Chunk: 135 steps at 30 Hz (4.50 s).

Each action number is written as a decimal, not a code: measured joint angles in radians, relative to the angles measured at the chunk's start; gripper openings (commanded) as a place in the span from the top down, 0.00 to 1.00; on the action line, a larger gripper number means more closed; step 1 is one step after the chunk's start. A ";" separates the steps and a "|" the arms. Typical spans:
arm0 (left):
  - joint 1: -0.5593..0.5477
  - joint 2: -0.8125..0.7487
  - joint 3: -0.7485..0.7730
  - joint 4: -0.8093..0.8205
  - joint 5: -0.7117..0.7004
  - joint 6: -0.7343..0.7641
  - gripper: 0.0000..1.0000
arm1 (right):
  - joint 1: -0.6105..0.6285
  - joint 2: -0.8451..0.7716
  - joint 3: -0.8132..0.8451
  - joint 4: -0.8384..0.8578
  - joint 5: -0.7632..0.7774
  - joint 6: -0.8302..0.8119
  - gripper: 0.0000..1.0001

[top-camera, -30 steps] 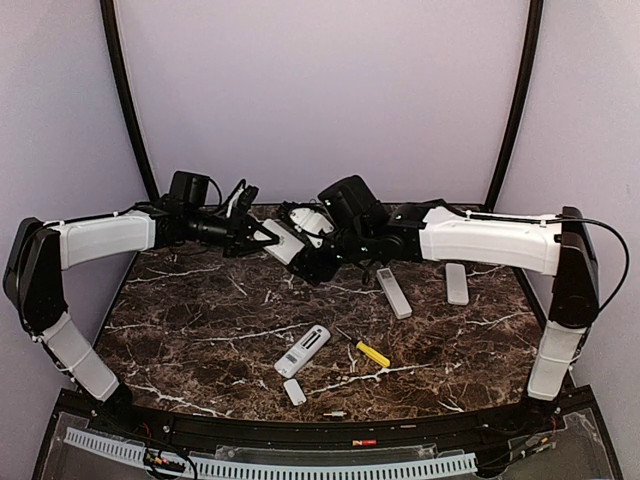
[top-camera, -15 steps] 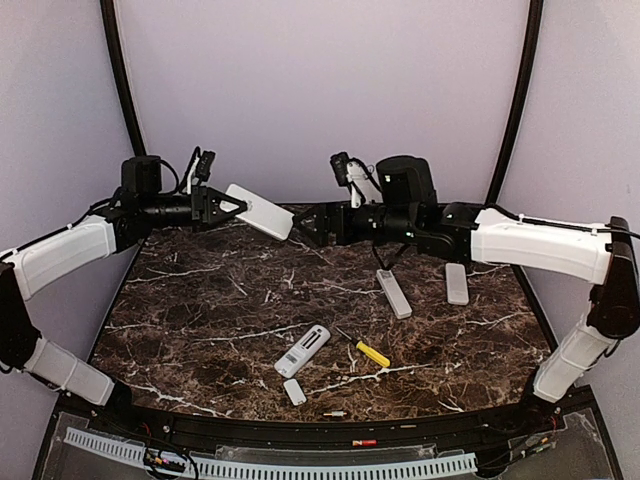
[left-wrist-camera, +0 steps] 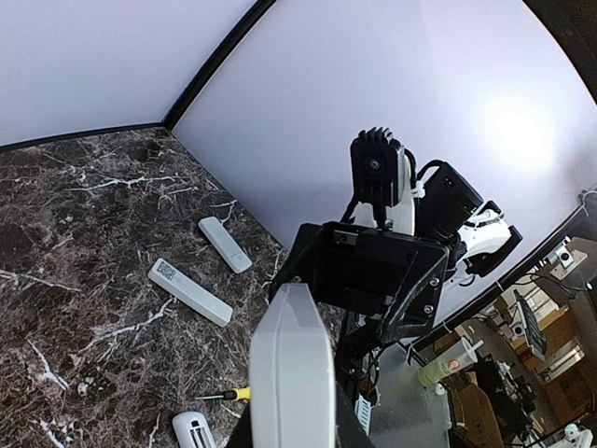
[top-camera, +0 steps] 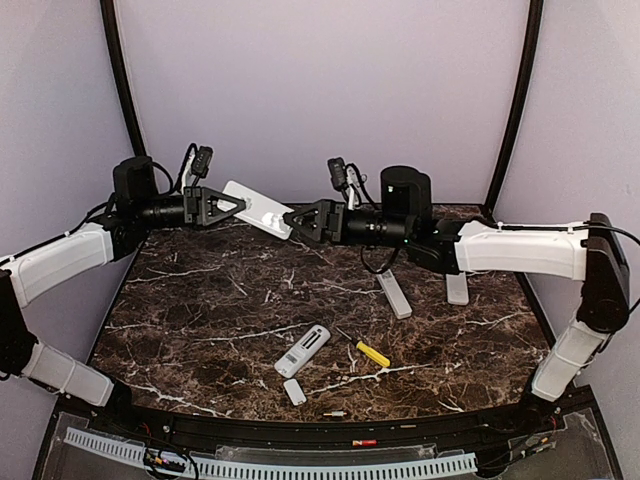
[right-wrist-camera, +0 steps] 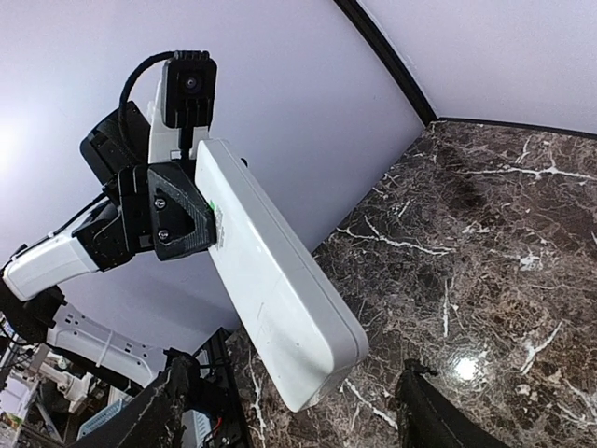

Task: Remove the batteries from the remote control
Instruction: Remove the battery cover from the remote control.

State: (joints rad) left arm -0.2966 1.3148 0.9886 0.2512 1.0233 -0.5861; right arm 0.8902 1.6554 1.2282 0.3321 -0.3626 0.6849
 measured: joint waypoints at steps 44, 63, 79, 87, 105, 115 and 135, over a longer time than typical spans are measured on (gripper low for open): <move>-0.020 0.013 -0.014 0.095 0.078 -0.044 1.00 | 0.001 0.071 0.037 0.063 -0.090 0.056 0.77; -0.019 0.013 -0.014 0.097 0.091 -0.020 1.00 | 0.000 0.071 0.038 0.066 -0.126 0.084 0.83; -0.023 0.013 -0.014 0.069 0.071 -0.007 1.00 | 0.000 0.071 0.037 0.034 -0.082 0.084 0.72; -0.023 0.013 -0.014 0.039 0.064 0.011 1.00 | 0.002 0.068 0.023 0.033 -0.072 0.088 0.72; -0.021 0.005 -0.014 0.014 0.049 0.030 1.00 | 0.004 0.051 -0.003 0.019 -0.036 0.095 0.70; -0.021 -0.003 -0.013 -0.007 0.037 0.049 1.00 | 0.004 0.035 -0.019 0.020 -0.034 0.105 0.78; -0.028 -0.006 0.011 -0.099 0.004 0.153 1.00 | -0.003 0.035 -0.034 0.033 -0.064 0.125 0.90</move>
State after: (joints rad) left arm -0.3244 1.3087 1.0000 0.1520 1.0271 -0.4328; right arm 0.8871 1.6901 1.1938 0.3653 -0.4263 0.8101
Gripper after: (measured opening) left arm 0.151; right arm 0.191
